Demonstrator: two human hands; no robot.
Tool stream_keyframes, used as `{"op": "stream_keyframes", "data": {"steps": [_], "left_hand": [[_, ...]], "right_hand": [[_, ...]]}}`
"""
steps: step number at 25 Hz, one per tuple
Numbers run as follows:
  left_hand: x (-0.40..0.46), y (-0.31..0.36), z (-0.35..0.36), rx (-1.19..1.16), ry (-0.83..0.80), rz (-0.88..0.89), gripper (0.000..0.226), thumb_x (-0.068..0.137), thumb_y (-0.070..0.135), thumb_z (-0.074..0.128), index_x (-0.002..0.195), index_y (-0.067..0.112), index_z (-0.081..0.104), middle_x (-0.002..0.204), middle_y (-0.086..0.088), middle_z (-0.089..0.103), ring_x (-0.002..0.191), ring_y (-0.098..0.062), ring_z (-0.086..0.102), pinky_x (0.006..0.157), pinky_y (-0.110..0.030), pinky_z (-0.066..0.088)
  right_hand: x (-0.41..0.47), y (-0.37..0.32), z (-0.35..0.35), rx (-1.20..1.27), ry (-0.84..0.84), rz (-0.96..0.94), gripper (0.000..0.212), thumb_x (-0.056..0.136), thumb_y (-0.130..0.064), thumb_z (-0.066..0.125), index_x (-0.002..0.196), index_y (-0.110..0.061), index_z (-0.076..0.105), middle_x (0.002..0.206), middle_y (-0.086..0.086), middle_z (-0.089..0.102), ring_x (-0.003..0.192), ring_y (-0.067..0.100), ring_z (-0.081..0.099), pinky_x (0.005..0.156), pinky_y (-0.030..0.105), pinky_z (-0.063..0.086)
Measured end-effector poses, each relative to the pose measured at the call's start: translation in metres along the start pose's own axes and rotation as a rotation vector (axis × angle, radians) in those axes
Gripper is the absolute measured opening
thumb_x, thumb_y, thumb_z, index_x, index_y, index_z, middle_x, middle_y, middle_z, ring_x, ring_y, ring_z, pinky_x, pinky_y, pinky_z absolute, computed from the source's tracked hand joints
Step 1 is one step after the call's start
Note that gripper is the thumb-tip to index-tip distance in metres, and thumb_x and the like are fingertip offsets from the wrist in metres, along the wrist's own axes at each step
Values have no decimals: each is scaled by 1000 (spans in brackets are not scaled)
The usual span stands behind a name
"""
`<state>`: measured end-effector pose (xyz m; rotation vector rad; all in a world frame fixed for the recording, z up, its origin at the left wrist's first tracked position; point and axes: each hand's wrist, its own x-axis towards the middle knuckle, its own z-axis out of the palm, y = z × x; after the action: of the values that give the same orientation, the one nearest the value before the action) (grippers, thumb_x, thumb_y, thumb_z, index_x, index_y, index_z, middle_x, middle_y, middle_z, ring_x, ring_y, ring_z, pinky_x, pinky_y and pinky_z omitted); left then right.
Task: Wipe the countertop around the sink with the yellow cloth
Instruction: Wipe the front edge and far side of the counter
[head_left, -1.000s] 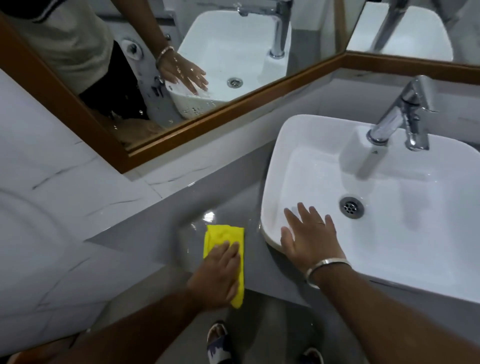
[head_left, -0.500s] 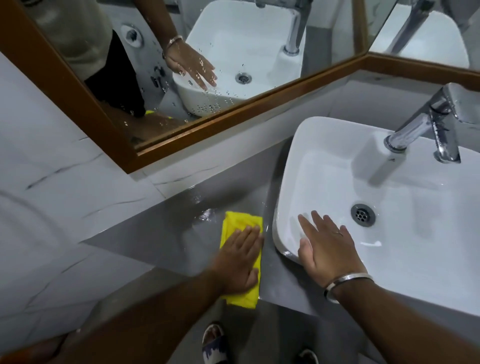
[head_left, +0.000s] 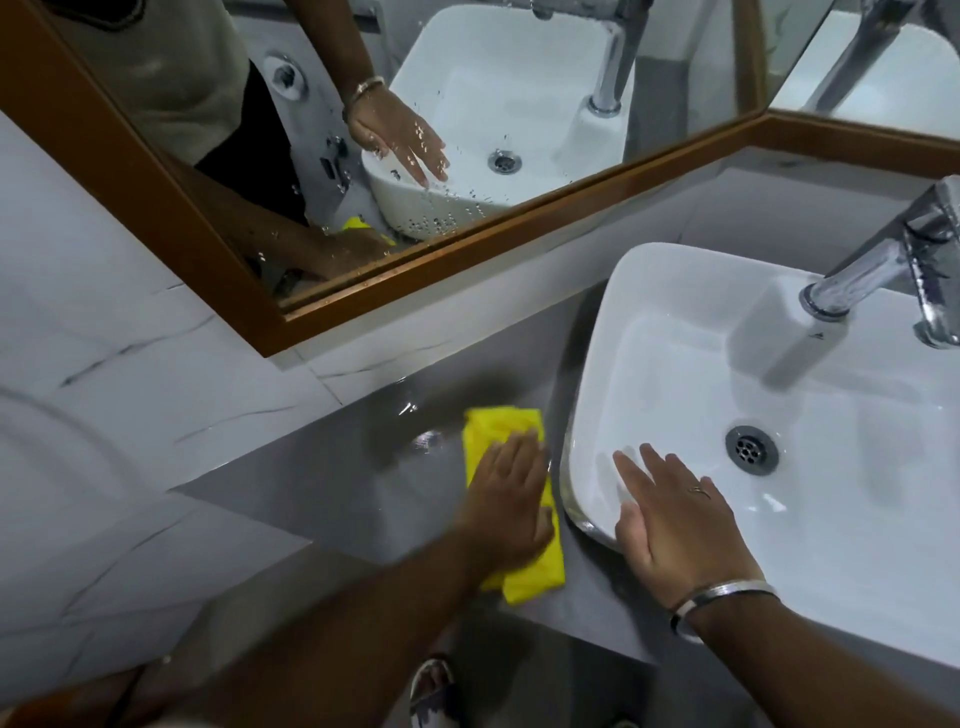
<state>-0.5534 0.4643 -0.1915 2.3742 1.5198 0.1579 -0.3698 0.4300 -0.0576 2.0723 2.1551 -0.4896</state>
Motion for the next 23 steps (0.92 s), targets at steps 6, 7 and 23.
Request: {"op": "stream_keyframes", "data": {"steps": [6, 7, 23], "left_hand": [[62, -69, -15, 26, 172, -540, 87, 79, 50, 25, 148, -3, 19, 155, -27, 19, 143, -44, 17, 117, -55, 12], [31, -65, -16, 29, 235, -676, 85, 80, 48, 30, 146, -5, 24, 152, -29, 25, 140, -46, 24, 115, -56, 18], [-95, -118, -42, 99, 272, -909, 72, 86, 42, 30, 136, -7, 42, 140, -31, 45, 124, -50, 47, 105, -57, 36]], "right_hand": [[1, 1, 3, 6, 30, -5, 71, 77, -45, 10, 141, -26, 35, 150, 8, 37, 137, 32, 33, 109, 50, 29], [0, 2, 3, 11, 15, -7, 72, 77, -46, 8, 142, -26, 33, 151, 7, 34, 138, 31, 31, 110, 49, 28], [0, 0, 1, 34, 17, -2, 71, 77, -44, 12, 139, -21, 40, 145, 13, 43, 132, 36, 39, 106, 52, 34]]}}
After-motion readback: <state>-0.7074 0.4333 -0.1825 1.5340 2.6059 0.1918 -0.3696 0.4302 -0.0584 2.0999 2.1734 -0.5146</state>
